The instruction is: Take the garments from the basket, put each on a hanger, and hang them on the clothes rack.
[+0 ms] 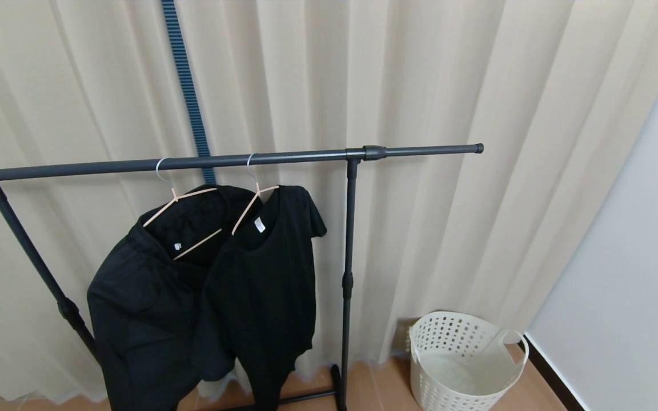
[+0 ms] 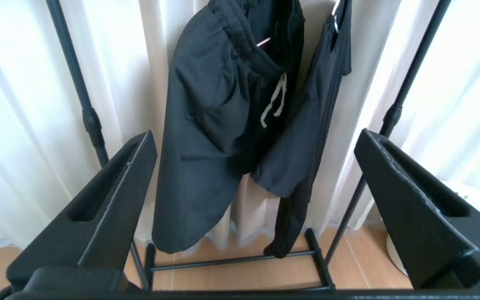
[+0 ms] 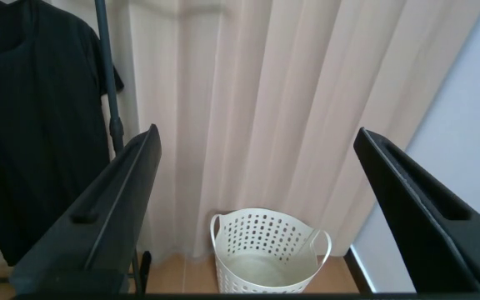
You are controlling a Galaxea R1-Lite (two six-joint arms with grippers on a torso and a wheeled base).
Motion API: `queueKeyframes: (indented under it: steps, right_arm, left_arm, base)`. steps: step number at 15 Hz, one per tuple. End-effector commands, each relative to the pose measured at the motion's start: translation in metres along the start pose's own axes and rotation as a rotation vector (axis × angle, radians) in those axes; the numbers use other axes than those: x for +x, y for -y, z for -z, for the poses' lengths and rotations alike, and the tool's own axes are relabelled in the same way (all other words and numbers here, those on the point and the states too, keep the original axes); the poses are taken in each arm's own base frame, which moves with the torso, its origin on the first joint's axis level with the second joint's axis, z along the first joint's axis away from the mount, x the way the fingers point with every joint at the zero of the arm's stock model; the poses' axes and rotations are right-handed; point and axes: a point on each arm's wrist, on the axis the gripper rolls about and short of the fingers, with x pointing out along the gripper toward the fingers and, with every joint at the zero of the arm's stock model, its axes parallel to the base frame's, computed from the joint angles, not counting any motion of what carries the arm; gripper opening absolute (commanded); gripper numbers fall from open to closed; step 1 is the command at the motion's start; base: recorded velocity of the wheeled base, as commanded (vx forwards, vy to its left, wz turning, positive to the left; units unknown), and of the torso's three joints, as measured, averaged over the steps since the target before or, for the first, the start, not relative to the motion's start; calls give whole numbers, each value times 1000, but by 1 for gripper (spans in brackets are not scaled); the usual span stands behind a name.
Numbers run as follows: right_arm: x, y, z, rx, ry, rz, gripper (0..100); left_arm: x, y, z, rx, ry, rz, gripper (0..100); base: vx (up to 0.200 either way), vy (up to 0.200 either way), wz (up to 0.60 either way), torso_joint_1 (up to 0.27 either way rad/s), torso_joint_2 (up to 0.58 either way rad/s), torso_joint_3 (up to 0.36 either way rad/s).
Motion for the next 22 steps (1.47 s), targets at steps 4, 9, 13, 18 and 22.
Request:
queueKeyframes:
  steps: [4,9,13,18,22]
  right_arm:
    - [0,0,0,-1,-2,-1,100]
    - [0,0,0,1,-2,-1,100]
    - [0,0,0,1,-2,-1,100]
    - [0,0,0,1,-2,1,100]
    - [0,0,0,1,-2,1,100]
  left_arm:
    - [0,0,0,0,-3,0,100]
    - [0,0,0,0,-2,-2,100]
    - [0,0,0,0,-2,0,100]
    - [0,0,0,0,-3,0,100]
    - [0,0,0,0,-3,0,100]
  base:
    - [0,0,0,0,0,0]
    - [0,0,0,0,0,0]
    - [0,0,0,0,0,0]
    - [0,0,0,0,0,0]
    - [0,0,0,0,0,0]
